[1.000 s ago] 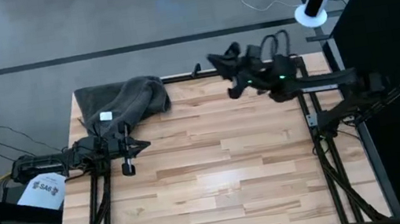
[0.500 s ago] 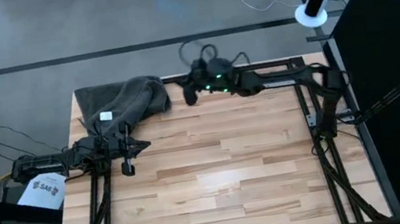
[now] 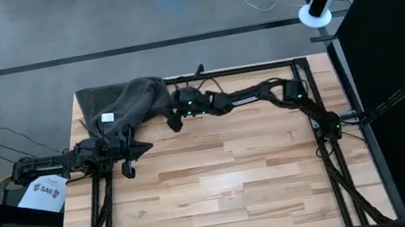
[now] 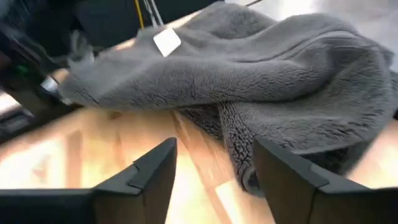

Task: Roll towel
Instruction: Fold the black towel in half

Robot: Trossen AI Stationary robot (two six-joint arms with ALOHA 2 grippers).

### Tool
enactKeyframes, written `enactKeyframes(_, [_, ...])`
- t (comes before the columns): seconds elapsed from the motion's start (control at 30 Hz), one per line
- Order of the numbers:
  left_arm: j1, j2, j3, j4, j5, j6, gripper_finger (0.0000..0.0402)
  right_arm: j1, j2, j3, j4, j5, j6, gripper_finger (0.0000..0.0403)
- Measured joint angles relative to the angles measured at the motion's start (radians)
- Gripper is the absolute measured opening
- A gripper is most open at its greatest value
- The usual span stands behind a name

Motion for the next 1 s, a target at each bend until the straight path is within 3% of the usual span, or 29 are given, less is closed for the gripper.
enactKeyframes(0.13, [0.0, 0.0, 0.0, 0.0, 0.0, -0.005, 0.0, 0.028, 0.069, 0.103, -0.128, 0.145, -0.103, 0.0225])
enactKeyframes(0.37, [0.0, 0.0, 0.0, 0.001, 0.0, -0.005, 0.0, 0.032, 0.178, 0.26, -0.266, 0.2, -0.114, 0.0212])
enactKeyframes(0.5, [0.0, 0.0, 0.0, 0.001, 0.0, -0.02, 0.0, 0.03, 0.209, 0.307, -0.332, 0.259, -0.086, 0.0161])
enactKeyframes(0.67, [0.0, 0.0, 0.0, 0.001, 0.0, -0.064, 0.0, 0.009, 0.193, 0.316, -0.368, 0.242, 0.044, 0.0024])
enactKeyframes(0.83, [0.0, 0.0, 0.0, 0.006, 0.0, -0.148, 0.0, 0.022, 0.127, 0.314, -0.441, 0.244, 0.052, 0.0003])
enactKeyframes(1.0, [0.0, 0.0, 0.0, 0.037, 0.0, -0.254, 0.0, 0.076, -0.077, 0.317, -0.741, 0.278, 0.007, 0.0001])
